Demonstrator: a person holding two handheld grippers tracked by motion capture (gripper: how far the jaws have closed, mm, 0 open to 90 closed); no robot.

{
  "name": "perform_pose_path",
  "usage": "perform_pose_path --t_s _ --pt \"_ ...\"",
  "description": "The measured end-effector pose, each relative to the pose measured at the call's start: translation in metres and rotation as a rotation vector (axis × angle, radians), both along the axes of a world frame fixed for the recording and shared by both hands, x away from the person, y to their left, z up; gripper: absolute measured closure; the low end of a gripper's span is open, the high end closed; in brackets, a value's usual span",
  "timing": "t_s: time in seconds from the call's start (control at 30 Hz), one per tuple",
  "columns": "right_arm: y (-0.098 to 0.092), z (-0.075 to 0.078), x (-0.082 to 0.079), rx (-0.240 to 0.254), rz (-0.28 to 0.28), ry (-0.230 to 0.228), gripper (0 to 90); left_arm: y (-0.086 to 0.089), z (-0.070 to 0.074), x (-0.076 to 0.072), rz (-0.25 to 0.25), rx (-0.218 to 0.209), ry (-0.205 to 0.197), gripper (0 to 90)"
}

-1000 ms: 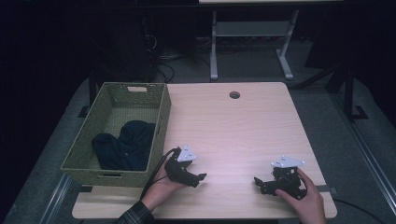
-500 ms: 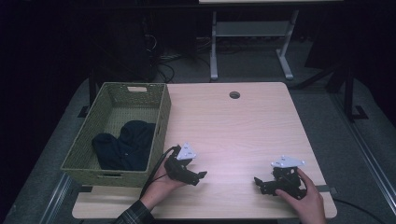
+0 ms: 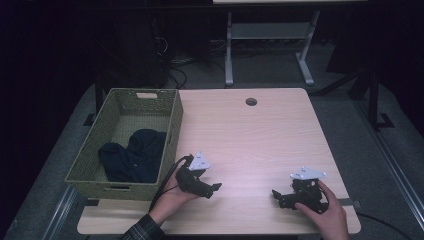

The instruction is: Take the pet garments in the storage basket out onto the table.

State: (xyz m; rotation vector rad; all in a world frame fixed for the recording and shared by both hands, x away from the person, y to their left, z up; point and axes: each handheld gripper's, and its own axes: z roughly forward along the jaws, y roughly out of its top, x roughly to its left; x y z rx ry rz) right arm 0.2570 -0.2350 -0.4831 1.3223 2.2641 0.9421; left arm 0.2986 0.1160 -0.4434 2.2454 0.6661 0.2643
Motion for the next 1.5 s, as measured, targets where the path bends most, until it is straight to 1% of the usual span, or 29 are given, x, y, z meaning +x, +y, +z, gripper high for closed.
perform_pose_path --t_s 0.1,0.17,0.27,0.37,0.5,0.73,0.97,1.1,1.17,1.4,1.43,1.5 --pt "0.000 0.000 0.000 0.000 0.000 0.000 0.0 0.000 0.001 0.000 0.000 0.000 0.006 13.8" --pt "0.000 0.000 0.000 0.000 0.000 0.000 0.0 0.000 0.002 -0.001 -0.005 0.005 0.002 13.8" --pt "0.000 0.000 0.000 0.000 0.000 0.000 0.0 0.000 0.006 0.000 -0.001 -0.005 0.001 13.8" --pt "0.000 0.000 0.000 0.000 0.000 0.000 0.0 0.001 0.007 0.000 -0.002 -0.006 0.001 13.8" --pt "0.000 0.000 0.000 0.000 0.000 0.000 0.0 0.000 0.007 -0.001 -0.008 0.002 0.002 13.8" --pt "0.000 0.000 0.000 0.000 -0.001 0.000 0.0 0.001 0.013 0.000 -0.011 -0.008 -0.001 13.9" --pt "0.000 0.000 0.000 0.000 0.000 0.000 0.0 0.001 0.020 0.000 -0.025 -0.016 -0.005 13.9" --pt "0.000 0.000 0.000 -0.001 0.000 0.000 0.0 0.002 0.023 0.000 -0.028 -0.014 0.000 14.1" --pt "0.000 0.000 0.000 -0.001 0.001 0.000 0.0 0.002 0.025 0.000 -0.031 -0.018 0.009 14.1" --pt "0.000 0.000 0.000 -0.001 0.001 0.000 0.0 0.002 0.030 0.000 -0.032 -0.024 0.004 14.2" --pt "0.000 0.000 0.000 -0.001 0.001 0.000 0.0 0.002 0.031 -0.001 -0.030 -0.031 0.006 14.2" --pt "0.000 0.000 0.000 -0.001 0.000 0.000 0.0 0.002 0.033 -0.001 -0.037 -0.019 0.003 14.2"
